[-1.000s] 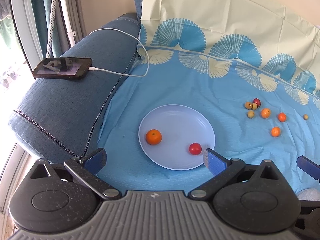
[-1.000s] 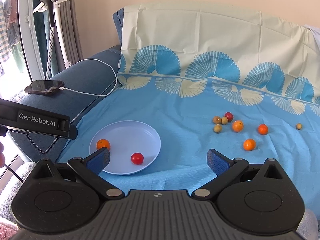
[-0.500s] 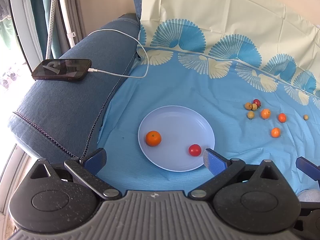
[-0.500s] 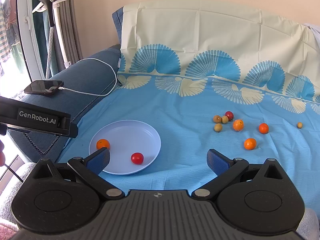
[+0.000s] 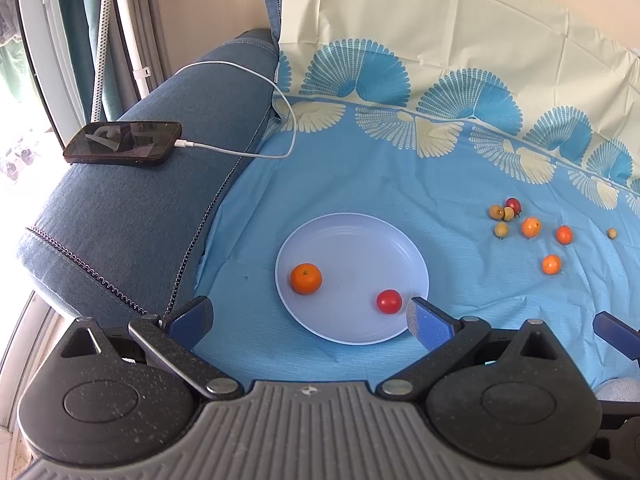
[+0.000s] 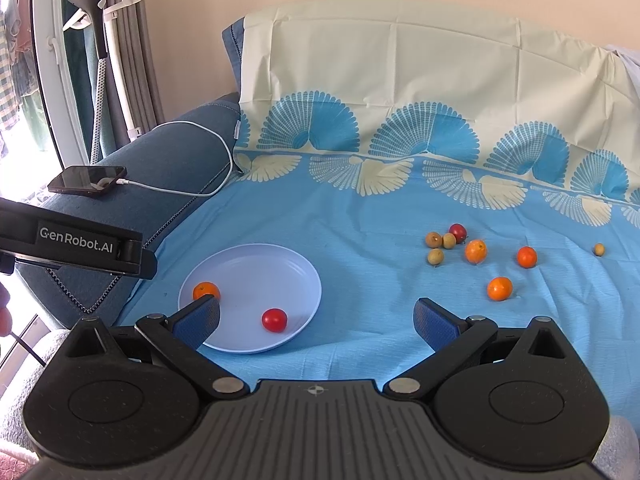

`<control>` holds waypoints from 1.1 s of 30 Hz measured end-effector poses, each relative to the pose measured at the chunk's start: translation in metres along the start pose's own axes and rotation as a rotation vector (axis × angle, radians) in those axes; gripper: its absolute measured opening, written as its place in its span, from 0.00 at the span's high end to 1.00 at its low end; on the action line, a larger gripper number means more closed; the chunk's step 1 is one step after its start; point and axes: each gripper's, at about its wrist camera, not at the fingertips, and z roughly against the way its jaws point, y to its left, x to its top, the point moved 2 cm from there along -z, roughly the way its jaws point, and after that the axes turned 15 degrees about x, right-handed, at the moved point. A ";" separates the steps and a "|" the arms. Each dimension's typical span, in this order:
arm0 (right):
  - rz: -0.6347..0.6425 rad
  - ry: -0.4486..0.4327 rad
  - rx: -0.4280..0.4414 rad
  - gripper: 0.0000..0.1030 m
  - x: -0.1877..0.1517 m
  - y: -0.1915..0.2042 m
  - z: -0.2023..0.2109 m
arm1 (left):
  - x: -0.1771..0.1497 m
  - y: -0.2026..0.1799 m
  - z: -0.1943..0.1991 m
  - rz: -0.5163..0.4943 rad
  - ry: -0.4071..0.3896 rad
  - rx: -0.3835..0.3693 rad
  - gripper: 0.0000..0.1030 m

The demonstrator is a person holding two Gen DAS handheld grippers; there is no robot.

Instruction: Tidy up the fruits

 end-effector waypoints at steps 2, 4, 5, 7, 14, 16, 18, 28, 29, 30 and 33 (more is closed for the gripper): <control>-0.001 0.000 -0.001 0.01 0.000 0.000 0.000 | 0.000 0.000 0.000 -0.001 -0.002 -0.001 0.00; -0.005 -0.001 -0.002 0.01 0.000 0.000 0.000 | 0.000 0.000 0.001 -0.003 -0.006 -0.001 0.00; -0.006 -0.002 -0.002 0.01 0.001 0.000 0.001 | 0.000 -0.001 0.001 -0.004 -0.008 -0.001 0.00; -0.009 -0.005 -0.003 0.01 0.001 0.000 0.001 | 0.000 -0.001 0.002 -0.004 -0.009 -0.002 0.00; -0.024 -0.016 -0.004 0.01 0.002 -0.002 0.002 | 0.003 -0.002 0.001 -0.010 -0.011 0.002 0.00; -0.030 -0.015 -0.003 0.01 0.001 -0.004 0.001 | 0.003 -0.004 0.001 -0.015 -0.010 0.006 0.00; -0.036 -0.015 -0.002 0.01 0.001 -0.007 0.001 | 0.005 -0.007 -0.001 -0.020 -0.008 0.009 0.00; -0.126 -0.044 -0.070 0.01 0.004 -0.056 0.002 | 0.027 -0.057 -0.014 -0.086 -0.002 0.000 0.00; -0.140 -0.049 -0.085 0.01 0.004 -0.066 0.003 | 0.031 -0.066 -0.015 -0.094 -0.004 -0.006 0.00; -0.152 -0.053 -0.101 0.01 0.004 -0.076 0.004 | 0.034 -0.076 -0.017 -0.102 -0.006 -0.012 0.00; -0.187 -0.065 -0.160 0.01 0.004 -0.109 0.005 | 0.045 -0.109 -0.026 -0.129 -0.002 -0.041 0.00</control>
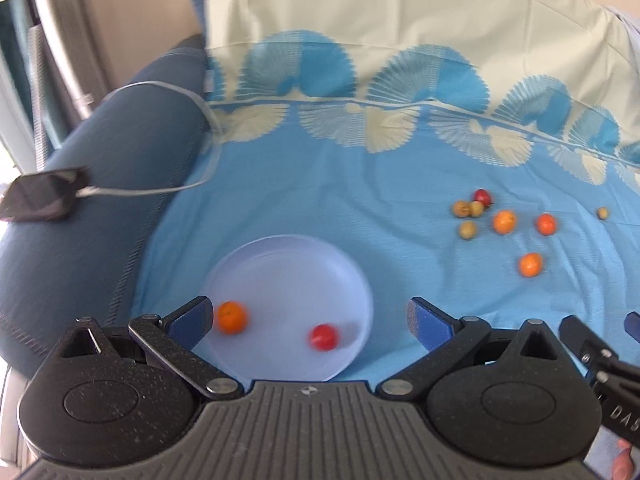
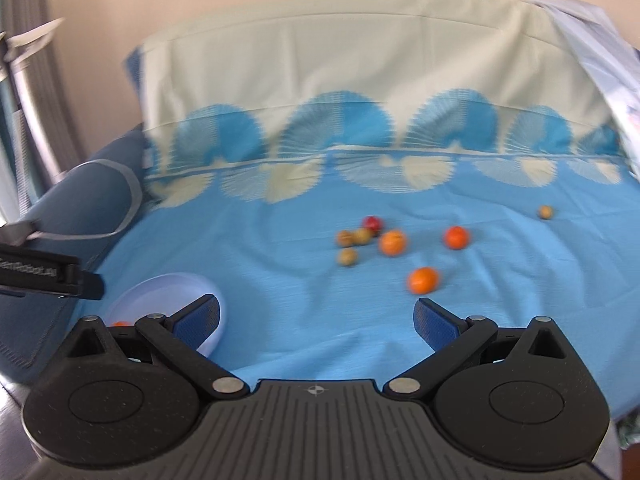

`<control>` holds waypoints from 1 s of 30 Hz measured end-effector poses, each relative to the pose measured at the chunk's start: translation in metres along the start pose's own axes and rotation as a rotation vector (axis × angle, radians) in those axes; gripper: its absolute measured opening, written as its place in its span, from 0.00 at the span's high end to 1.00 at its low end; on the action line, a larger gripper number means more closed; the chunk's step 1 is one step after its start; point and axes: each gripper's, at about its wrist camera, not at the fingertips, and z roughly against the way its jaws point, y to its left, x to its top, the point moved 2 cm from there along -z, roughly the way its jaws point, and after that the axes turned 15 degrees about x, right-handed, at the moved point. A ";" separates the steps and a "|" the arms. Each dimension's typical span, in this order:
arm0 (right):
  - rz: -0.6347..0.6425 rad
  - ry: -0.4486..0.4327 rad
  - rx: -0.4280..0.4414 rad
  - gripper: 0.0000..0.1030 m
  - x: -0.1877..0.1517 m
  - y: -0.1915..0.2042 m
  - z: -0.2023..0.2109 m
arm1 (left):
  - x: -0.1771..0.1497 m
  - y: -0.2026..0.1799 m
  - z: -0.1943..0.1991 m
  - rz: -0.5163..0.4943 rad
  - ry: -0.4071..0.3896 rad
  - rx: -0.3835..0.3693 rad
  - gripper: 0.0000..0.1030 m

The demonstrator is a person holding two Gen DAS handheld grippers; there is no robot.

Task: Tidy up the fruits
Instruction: 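Grasp a brown longan with the left tool while the right tool grasps a mandarin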

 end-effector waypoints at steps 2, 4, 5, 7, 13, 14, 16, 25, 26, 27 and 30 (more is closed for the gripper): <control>-0.023 -0.014 -0.043 0.01 0.004 -0.025 -0.002 | 0.012 -0.025 -0.010 -0.024 -0.001 -0.013 0.00; -0.046 -0.025 -0.090 0.01 0.010 -0.051 -0.004 | 0.022 -0.053 -0.019 -0.050 -0.012 -0.029 0.00; -0.057 -0.030 -0.112 0.01 0.012 -0.065 -0.005 | 0.027 -0.067 -0.025 -0.067 -0.014 -0.034 0.00; -0.077 -0.033 -0.155 0.01 0.016 -0.091 -0.010 | 0.037 -0.098 -0.041 -0.098 -0.024 -0.045 0.00; -0.097 0.019 -0.211 0.01 0.017 -0.157 -0.056 | 0.060 -0.183 -0.109 -0.186 0.023 -0.102 0.00; -0.094 0.038 -0.213 0.01 0.015 -0.165 -0.068 | 0.063 -0.195 -0.120 -0.202 0.029 -0.108 0.00; -0.090 0.075 -0.194 0.01 0.012 -0.177 -0.094 | 0.066 -0.219 -0.141 -0.234 0.038 -0.126 0.00; -0.058 0.215 -0.129 0.01 -0.004 -0.190 -0.195 | 0.063 -0.262 -0.202 -0.295 0.088 -0.162 0.18; -0.041 0.222 -0.136 0.05 -0.006 -0.190 -0.200 | 0.063 -0.261 -0.201 -0.286 0.084 -0.175 0.52; -0.010 0.214 -0.151 0.18 -0.008 -0.188 -0.201 | 0.063 -0.261 -0.198 -0.289 0.091 -0.209 0.67; 0.077 0.171 -0.123 0.58 -0.011 -0.176 -0.194 | 0.061 -0.261 -0.186 -0.291 0.055 -0.210 0.75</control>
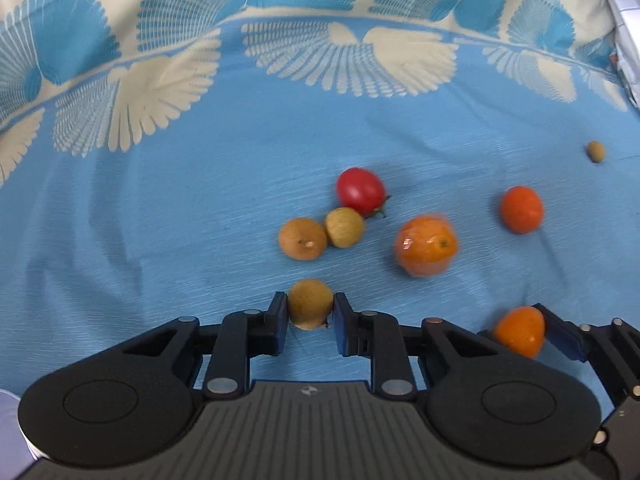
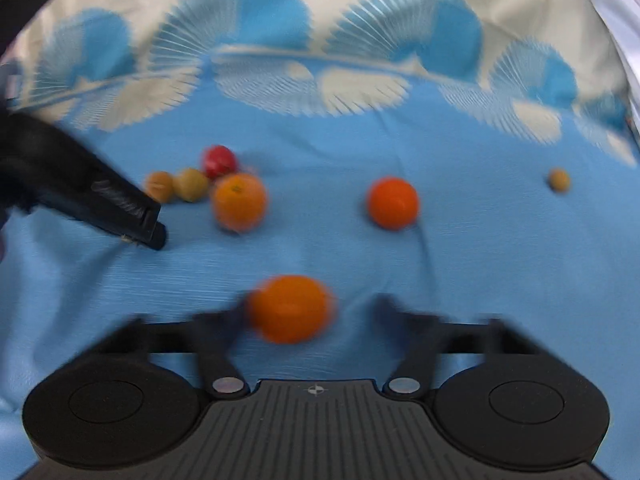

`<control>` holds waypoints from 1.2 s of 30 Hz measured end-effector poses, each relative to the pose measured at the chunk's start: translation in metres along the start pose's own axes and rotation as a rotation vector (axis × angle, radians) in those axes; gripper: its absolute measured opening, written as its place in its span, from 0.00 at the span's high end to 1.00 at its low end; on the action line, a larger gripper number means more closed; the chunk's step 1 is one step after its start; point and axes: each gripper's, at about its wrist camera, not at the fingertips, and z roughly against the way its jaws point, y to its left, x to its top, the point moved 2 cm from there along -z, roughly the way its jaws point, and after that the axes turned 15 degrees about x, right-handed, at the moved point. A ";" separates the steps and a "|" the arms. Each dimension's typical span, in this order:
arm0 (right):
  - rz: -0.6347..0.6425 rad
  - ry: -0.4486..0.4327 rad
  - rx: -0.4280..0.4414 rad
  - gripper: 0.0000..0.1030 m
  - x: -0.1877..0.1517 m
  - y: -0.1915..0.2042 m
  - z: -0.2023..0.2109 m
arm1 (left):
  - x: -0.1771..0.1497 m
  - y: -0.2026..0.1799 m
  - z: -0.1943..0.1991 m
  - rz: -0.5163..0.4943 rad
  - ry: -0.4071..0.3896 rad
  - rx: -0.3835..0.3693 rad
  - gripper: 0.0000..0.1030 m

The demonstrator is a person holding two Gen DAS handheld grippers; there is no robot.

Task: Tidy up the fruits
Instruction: 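Grasp a brown longan with the left tool while the right tool grasps a mandarin, then carry both fruits over the plate and open both tools to drop them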

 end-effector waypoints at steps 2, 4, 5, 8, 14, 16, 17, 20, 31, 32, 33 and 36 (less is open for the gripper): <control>0.027 0.004 -0.019 0.58 0.000 0.004 0.001 | -0.001 -0.001 0.010 -0.007 -0.010 0.020 0.75; 0.007 -0.004 -0.023 0.58 0.004 0.003 0.006 | -0.003 0.004 0.028 0.012 -0.019 0.005 0.75; -0.002 -0.016 -0.030 0.58 0.007 0.003 0.012 | -0.005 0.009 0.039 0.025 -0.026 0.000 0.75; -0.024 -0.065 -0.031 0.58 0.016 0.007 0.042 | -0.016 0.030 0.076 0.065 -0.053 -0.018 0.75; -0.003 -0.150 0.013 0.58 0.024 0.041 0.119 | -0.054 0.086 0.154 0.129 -0.093 0.000 0.75; 0.008 -0.163 0.053 0.58 0.024 0.059 0.142 | -0.070 0.108 0.177 0.156 -0.101 0.011 0.75; 0.018 -0.167 0.077 0.58 0.023 0.070 0.154 | -0.079 0.120 0.188 0.171 -0.106 0.021 0.75; 0.052 -0.163 0.159 0.58 0.017 0.106 0.183 | -0.106 0.153 0.217 0.216 -0.100 0.039 0.75; 0.112 -0.073 0.395 0.58 -0.025 0.220 0.241 | -0.203 0.244 0.276 0.367 -0.084 0.109 0.75; 0.127 -0.068 0.403 0.58 -0.028 0.227 0.243 | -0.209 0.248 0.279 0.377 -0.086 0.113 0.75; 0.147 -0.066 0.406 0.58 -0.031 0.234 0.246 | -0.214 0.253 0.282 0.387 -0.089 0.118 0.75; 0.190 -0.073 0.407 0.58 -0.033 0.247 0.255 | -0.225 0.262 0.289 0.408 -0.094 0.118 0.75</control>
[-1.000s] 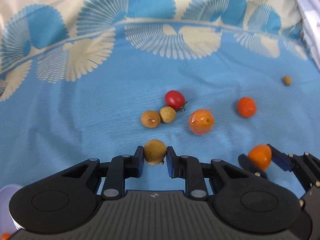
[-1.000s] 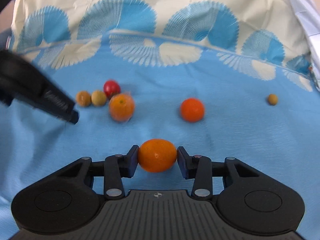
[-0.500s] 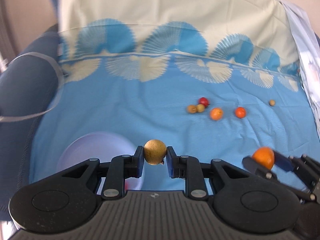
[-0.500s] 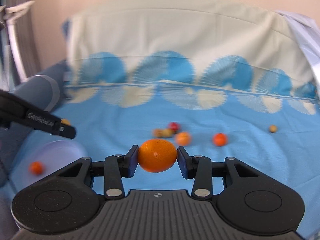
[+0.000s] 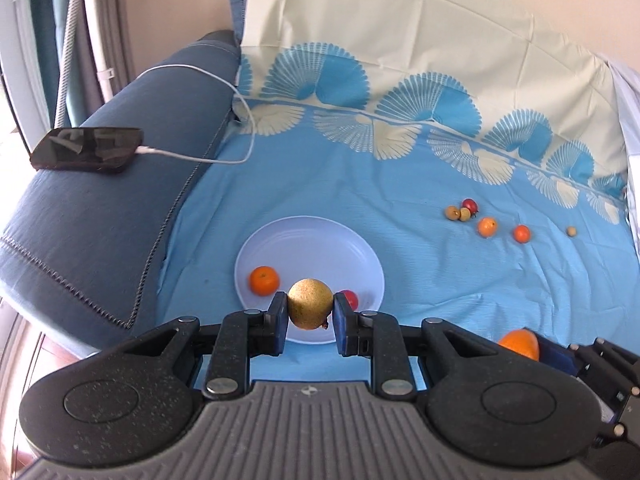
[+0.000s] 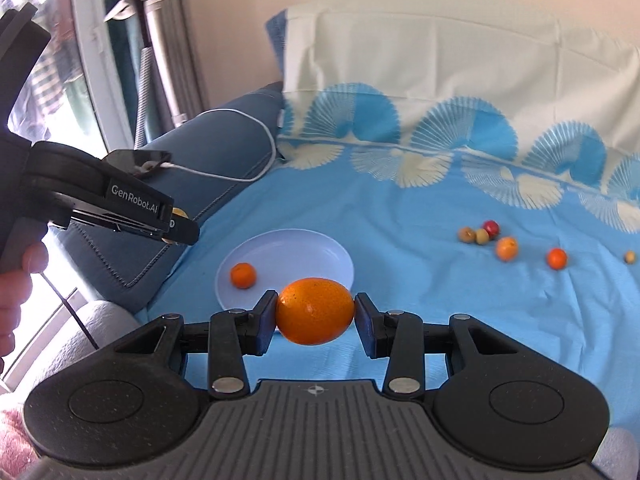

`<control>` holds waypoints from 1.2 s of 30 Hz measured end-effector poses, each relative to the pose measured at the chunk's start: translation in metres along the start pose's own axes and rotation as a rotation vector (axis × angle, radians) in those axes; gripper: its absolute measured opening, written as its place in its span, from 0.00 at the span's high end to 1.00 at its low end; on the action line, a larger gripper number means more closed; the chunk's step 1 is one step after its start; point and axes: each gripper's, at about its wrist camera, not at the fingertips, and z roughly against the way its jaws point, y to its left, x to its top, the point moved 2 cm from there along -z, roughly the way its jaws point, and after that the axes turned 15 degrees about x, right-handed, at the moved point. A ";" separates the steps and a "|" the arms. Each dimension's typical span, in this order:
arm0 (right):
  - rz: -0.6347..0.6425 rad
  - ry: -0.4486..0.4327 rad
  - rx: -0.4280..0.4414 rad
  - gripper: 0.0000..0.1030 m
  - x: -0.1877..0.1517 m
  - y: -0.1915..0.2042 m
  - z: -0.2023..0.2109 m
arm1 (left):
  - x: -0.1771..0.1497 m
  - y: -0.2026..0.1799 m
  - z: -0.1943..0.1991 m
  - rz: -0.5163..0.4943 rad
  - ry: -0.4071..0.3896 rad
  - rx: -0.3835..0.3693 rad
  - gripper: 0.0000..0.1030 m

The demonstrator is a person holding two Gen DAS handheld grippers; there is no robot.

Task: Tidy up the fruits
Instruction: 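Carry both fruits over the plate and open both tools to drop them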

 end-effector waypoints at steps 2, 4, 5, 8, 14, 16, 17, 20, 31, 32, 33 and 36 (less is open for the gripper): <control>0.014 -0.006 -0.006 0.58 0.002 0.006 0.002 | -0.002 0.007 0.003 0.011 -0.002 -0.001 0.75; 0.022 -0.010 -0.011 0.58 0.004 0.010 0.003 | -0.004 0.011 0.006 0.022 -0.006 -0.004 0.75; 0.026 -0.011 -0.013 0.58 0.004 0.012 0.004 | -0.004 0.012 0.007 0.027 -0.007 -0.007 0.75; 0.037 -0.016 -0.020 0.58 0.006 0.016 0.006 | -0.003 0.013 0.009 0.037 -0.014 -0.013 0.75; 0.048 -0.020 -0.026 0.58 0.007 0.018 0.008 | -0.004 0.015 0.010 0.046 -0.016 -0.020 0.75; 0.047 -0.020 -0.027 0.58 0.006 0.018 0.009 | -0.004 0.017 0.010 0.048 -0.016 -0.020 0.75; 0.048 -0.019 -0.026 0.58 0.006 0.018 0.009 | -0.004 0.018 0.010 0.050 -0.016 -0.020 0.75; 0.047 -0.019 -0.025 0.58 0.006 0.017 0.009 | -0.003 0.018 0.008 0.053 -0.013 -0.017 0.75; 0.038 -0.007 -0.021 0.58 0.005 0.013 0.004 | 0.001 0.018 -0.001 0.059 -0.002 -0.007 0.75; 0.038 -0.006 -0.022 0.58 0.005 0.014 0.003 | 0.002 0.018 -0.002 0.061 0.000 -0.006 0.75; 0.036 -0.005 -0.023 0.58 0.005 0.013 0.002 | 0.002 0.018 -0.003 0.063 0.003 -0.005 0.75; 0.030 -0.003 -0.023 0.58 0.006 0.010 -0.002 | 0.004 0.019 -0.008 0.065 0.009 0.000 0.75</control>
